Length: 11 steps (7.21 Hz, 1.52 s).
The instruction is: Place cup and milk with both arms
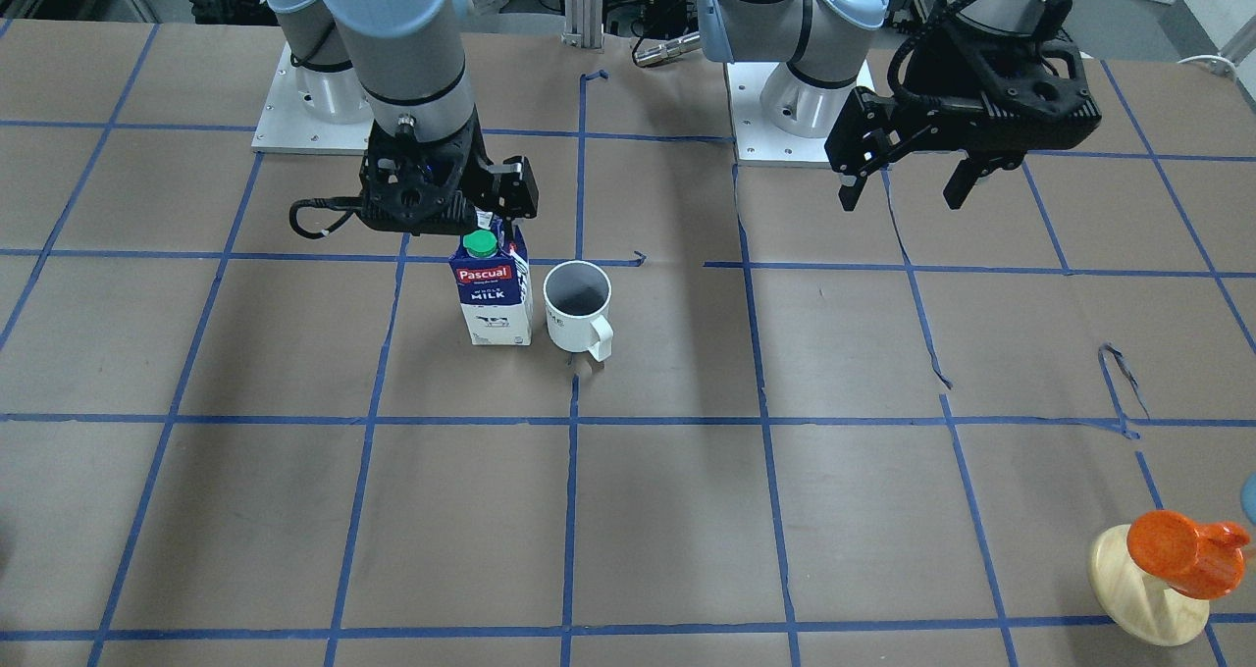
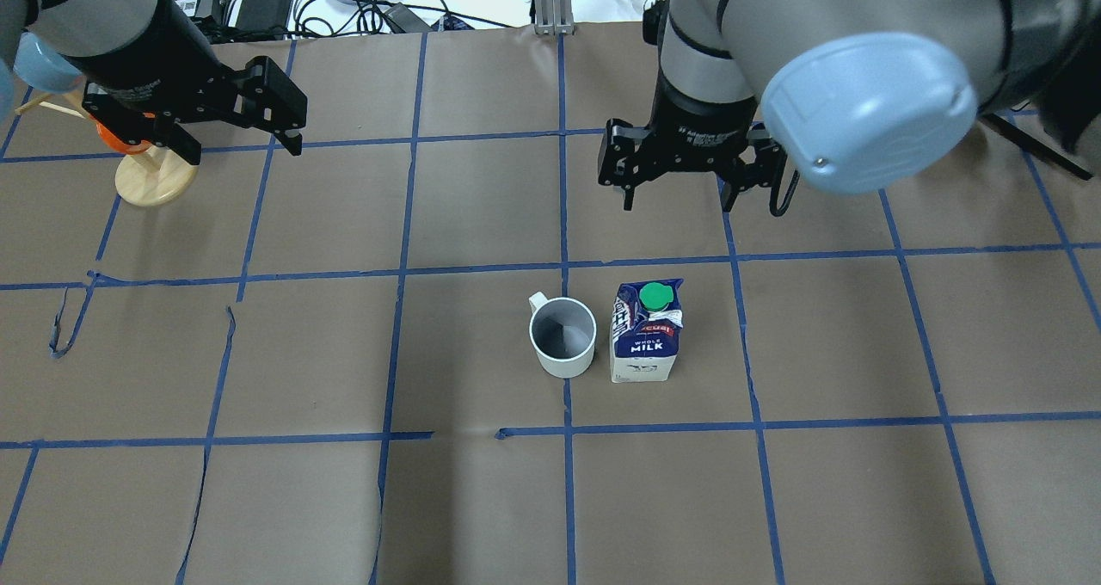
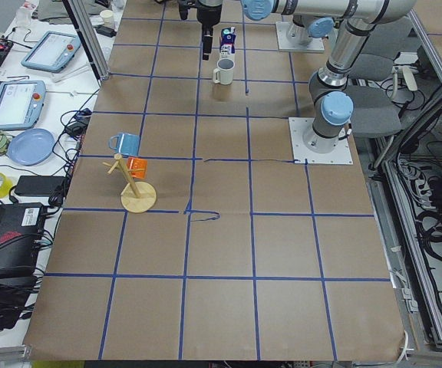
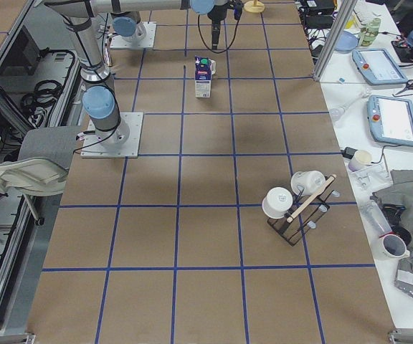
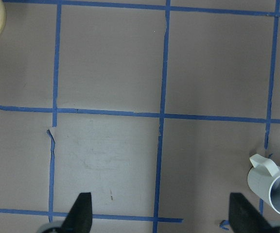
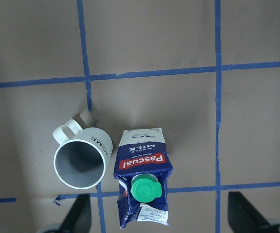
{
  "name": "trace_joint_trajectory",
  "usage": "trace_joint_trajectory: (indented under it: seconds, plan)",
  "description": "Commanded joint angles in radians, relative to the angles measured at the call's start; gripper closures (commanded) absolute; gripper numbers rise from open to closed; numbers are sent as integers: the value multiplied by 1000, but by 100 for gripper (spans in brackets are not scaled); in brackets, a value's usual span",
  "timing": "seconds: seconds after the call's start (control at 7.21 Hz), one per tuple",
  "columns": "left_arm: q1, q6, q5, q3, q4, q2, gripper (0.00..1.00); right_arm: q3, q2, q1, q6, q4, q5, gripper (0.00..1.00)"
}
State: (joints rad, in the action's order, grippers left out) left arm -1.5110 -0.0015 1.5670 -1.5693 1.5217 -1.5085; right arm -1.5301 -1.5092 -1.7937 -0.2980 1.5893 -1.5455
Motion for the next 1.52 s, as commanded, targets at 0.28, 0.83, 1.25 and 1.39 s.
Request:
trace_joint_trajectory:
  seconds: [0.28, 0.83, 1.25, 1.39]
  plan:
    - [0, 0, -2, 0, 0, -1, 0, 65, -38, 144, 149, -20, -5, 0]
    - [0, -2, -2, -2, 0, -2, 0, 56, -49, 142, 154, 14, 2, 0]
    - [0, 0, -4, -2, 0, -1, 0, 54, -49, 139, 151, 14, 13, 0]
    - [0, 0, -4, 0, 0, -1, 0, 54, -49, 139, 152, 14, 10, 0]
